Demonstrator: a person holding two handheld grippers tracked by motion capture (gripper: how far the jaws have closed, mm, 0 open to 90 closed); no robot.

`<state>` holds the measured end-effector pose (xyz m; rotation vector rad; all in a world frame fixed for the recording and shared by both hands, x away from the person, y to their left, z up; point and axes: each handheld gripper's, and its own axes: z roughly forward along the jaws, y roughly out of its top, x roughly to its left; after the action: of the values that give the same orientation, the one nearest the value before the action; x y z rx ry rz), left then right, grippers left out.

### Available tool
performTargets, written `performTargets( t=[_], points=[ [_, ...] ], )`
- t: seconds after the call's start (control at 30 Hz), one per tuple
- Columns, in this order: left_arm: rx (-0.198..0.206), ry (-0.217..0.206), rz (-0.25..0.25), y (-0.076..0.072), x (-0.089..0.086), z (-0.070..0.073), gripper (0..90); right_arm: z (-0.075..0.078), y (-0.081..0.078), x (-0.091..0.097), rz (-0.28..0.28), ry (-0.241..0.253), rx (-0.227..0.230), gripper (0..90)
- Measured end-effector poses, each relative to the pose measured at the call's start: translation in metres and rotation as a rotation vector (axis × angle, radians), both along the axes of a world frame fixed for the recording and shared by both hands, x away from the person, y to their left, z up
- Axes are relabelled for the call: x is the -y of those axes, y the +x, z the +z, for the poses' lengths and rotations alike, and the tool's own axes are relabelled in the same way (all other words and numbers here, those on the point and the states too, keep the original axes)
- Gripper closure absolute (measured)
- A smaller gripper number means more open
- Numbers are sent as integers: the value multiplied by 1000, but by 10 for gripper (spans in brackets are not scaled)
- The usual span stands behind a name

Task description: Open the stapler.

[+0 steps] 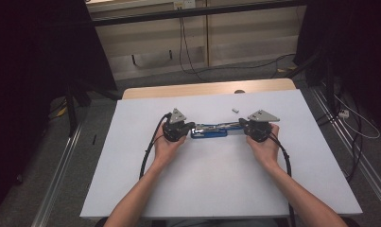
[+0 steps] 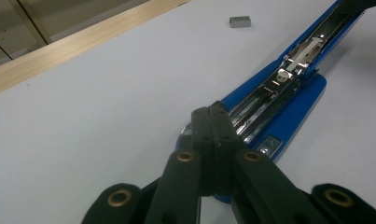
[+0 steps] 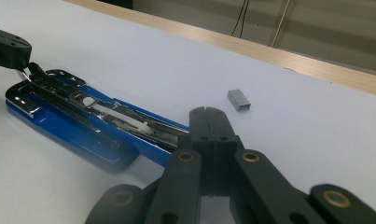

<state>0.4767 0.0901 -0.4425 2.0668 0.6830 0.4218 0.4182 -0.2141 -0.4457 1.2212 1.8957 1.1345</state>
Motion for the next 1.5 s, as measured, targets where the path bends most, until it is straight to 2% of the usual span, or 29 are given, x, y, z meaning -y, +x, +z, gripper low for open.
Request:
performTargets(
  t=[0.2, 0.47, 0.57, 0.83, 1.0, 1.17, 1.3, 1.5],
  points=[
    [-1, -29, 0, 0, -1, 3, 900, -1, 0, 0, 6, 14, -7, 900],
    [4, -32, 7, -1, -1, 4, 900, -1, 0, 0, 19, 26, -6, 900],
    [-3, -53, 13, -1, -2, 3, 900, -2, 0, 1, 25, 34, -8, 900],
    [-7, -73, 17, -2, -2, 4, 869, -1, 1, 0, 34, 45, -5, 885],
    [-25, -99, 24, -2, -3, 5, 794, -1, 1, 1, 41, 68, -12, 855],
    [-16, -108, 39, -3, -5, 8, 711, 2, 1, 3, 52, 101, -9, 800],
    [1, -96, 45, -4, -8, 9, 601, 1, 1, 2, 63, 104, -8, 694],
    [-3, -107, 74, -4, -10, 9, 459, 2, 1, 0, 65, 116, -11, 545]
  ],
)
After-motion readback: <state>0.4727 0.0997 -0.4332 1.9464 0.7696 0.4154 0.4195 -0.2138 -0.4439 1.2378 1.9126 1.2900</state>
